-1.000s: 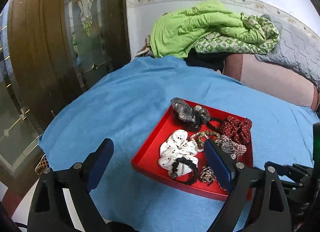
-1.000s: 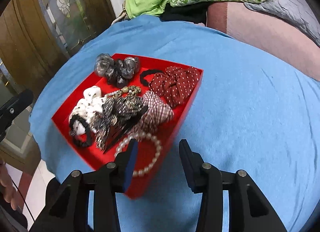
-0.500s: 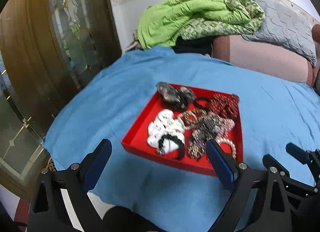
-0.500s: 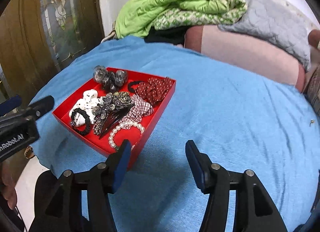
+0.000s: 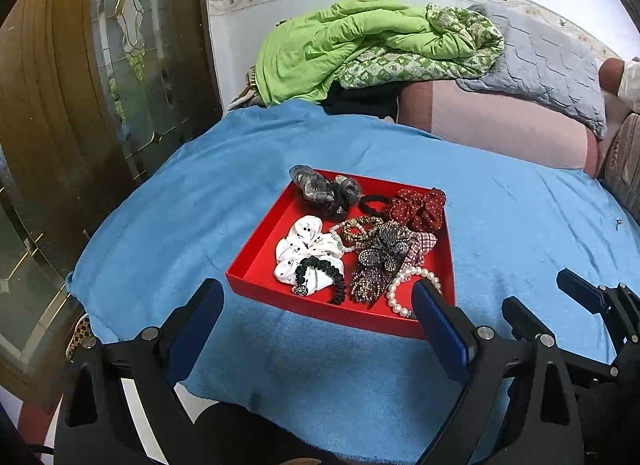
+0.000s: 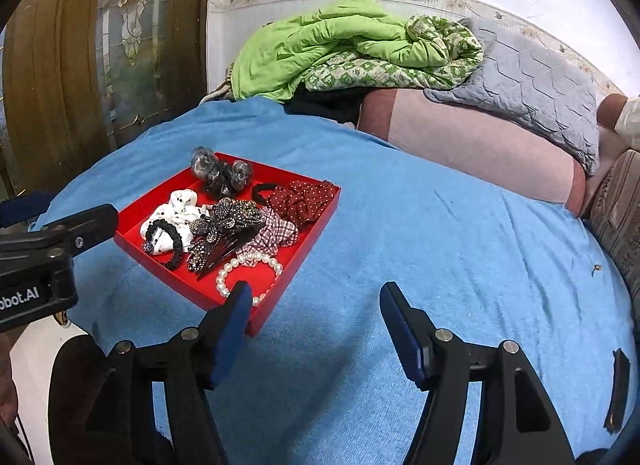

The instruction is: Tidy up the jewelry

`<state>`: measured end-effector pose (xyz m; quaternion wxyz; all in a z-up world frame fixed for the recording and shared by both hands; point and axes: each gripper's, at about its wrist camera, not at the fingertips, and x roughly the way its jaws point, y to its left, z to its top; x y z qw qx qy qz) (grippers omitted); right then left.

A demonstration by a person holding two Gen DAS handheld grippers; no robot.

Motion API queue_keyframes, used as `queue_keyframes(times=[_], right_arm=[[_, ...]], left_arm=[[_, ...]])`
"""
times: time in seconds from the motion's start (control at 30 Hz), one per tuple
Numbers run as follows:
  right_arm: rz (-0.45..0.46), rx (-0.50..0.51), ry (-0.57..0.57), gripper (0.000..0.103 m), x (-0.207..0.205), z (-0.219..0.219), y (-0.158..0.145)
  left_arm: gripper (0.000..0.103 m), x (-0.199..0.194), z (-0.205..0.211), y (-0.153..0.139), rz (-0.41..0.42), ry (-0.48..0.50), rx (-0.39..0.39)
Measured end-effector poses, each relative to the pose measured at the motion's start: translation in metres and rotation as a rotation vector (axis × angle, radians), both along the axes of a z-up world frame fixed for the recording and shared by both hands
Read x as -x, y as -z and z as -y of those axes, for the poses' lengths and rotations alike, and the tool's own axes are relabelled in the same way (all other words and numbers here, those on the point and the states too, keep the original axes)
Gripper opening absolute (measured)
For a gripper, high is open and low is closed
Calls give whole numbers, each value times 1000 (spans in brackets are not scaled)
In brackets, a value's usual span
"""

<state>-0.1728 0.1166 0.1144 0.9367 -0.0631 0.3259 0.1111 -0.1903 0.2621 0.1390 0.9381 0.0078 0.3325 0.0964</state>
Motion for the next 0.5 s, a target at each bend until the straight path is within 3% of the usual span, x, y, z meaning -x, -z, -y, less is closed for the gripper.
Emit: queue_keyframes(times=[0.5], right_arm=[[-32, -8, 13, 74, -3, -3, 4]], left_arm=[[94, -4, -4, 10, -40, 2, 13]])
